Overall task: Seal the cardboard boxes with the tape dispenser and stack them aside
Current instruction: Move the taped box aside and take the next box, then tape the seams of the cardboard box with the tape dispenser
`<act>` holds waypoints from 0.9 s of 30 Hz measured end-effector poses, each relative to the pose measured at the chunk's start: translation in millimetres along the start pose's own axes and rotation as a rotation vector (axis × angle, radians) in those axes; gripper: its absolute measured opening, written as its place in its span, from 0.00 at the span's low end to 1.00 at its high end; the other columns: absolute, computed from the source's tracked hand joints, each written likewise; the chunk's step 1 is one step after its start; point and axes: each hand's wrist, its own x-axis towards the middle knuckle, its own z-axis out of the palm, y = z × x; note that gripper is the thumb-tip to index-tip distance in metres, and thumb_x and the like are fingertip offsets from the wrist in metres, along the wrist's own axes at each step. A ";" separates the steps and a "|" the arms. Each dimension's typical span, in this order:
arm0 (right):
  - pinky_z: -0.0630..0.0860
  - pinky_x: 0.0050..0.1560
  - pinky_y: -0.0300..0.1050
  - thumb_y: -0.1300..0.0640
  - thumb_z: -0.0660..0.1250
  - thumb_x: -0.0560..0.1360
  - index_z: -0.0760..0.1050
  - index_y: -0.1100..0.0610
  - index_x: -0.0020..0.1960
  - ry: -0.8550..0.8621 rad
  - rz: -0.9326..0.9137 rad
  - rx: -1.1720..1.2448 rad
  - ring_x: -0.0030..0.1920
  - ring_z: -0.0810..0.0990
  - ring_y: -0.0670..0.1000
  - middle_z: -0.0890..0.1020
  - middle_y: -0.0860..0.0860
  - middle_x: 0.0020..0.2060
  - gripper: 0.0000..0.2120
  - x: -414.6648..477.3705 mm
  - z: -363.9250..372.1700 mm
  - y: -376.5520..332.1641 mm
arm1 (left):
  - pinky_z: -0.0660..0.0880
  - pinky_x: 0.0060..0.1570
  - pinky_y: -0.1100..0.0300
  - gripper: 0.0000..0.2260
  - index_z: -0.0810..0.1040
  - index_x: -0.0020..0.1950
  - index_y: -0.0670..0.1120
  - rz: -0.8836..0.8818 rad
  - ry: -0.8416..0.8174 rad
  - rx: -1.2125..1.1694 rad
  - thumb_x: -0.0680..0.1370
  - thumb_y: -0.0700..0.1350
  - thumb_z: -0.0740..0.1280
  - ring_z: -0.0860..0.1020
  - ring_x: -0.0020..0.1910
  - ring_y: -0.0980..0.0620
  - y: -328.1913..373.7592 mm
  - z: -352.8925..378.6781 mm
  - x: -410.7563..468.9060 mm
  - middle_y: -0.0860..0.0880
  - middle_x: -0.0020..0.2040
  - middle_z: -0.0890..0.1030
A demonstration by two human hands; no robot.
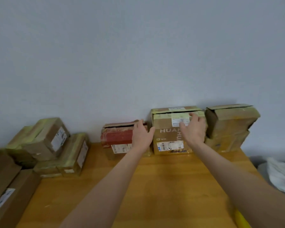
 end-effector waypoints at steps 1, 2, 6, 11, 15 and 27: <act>0.70 0.63 0.55 0.50 0.67 0.77 0.62 0.56 0.73 0.012 0.070 0.027 0.66 0.68 0.60 0.65 0.59 0.69 0.29 9.0 -7.2 10.5 | 0.67 0.69 0.48 0.31 0.58 0.77 0.46 -0.018 0.001 -0.037 0.78 0.52 0.67 0.65 0.72 0.46 3.0 5.4 5.6 0.46 0.75 0.63; 0.70 0.63 0.56 0.48 0.68 0.76 0.61 0.56 0.74 0.014 0.117 0.043 0.67 0.67 0.60 0.64 0.59 0.70 0.31 16.8 -12.8 21.2 | 0.65 0.69 0.48 0.34 0.55 0.78 0.46 -0.041 -0.003 -0.071 0.77 0.53 0.68 0.63 0.74 0.45 5.1 10.3 12.3 0.46 0.76 0.60; 0.69 0.66 0.59 0.44 0.71 0.73 0.57 0.57 0.76 -0.064 0.153 0.068 0.70 0.66 0.60 0.63 0.58 0.73 0.39 38.8 -21.9 52.3 | 0.59 0.71 0.45 0.43 0.45 0.79 0.49 -0.142 -0.097 -0.154 0.75 0.58 0.69 0.54 0.77 0.43 6.5 26.1 41.9 0.47 0.79 0.51; 0.71 0.64 0.55 0.46 0.72 0.73 0.57 0.58 0.77 -0.237 0.199 0.316 0.67 0.71 0.57 0.71 0.55 0.70 0.40 52.2 -20.7 63.5 | 0.75 0.59 0.49 0.37 0.53 0.79 0.48 -0.252 -0.210 -0.282 0.76 0.54 0.68 0.71 0.68 0.43 11.9 39.1 55.2 0.45 0.75 0.64; 0.73 0.62 0.53 0.48 0.72 0.73 0.64 0.59 0.74 -0.214 0.218 0.416 0.62 0.74 0.55 0.75 0.55 0.66 0.35 59.1 -23.0 64.7 | 0.80 0.38 0.60 0.26 0.65 0.74 0.49 -0.186 -0.073 -0.412 0.77 0.49 0.68 0.79 0.52 0.51 27.1 43.4 43.5 0.48 0.65 0.75; 0.72 0.63 0.59 0.25 0.47 0.73 0.68 0.53 0.72 -0.352 -0.020 0.198 0.63 0.76 0.57 0.78 0.52 0.64 0.40 1.0 -77.7 106.8 | 0.72 0.61 0.46 0.31 0.65 0.73 0.53 -0.238 0.402 -0.096 0.74 0.68 0.61 0.72 0.65 0.44 41.7 31.4 -74.1 0.46 0.69 0.71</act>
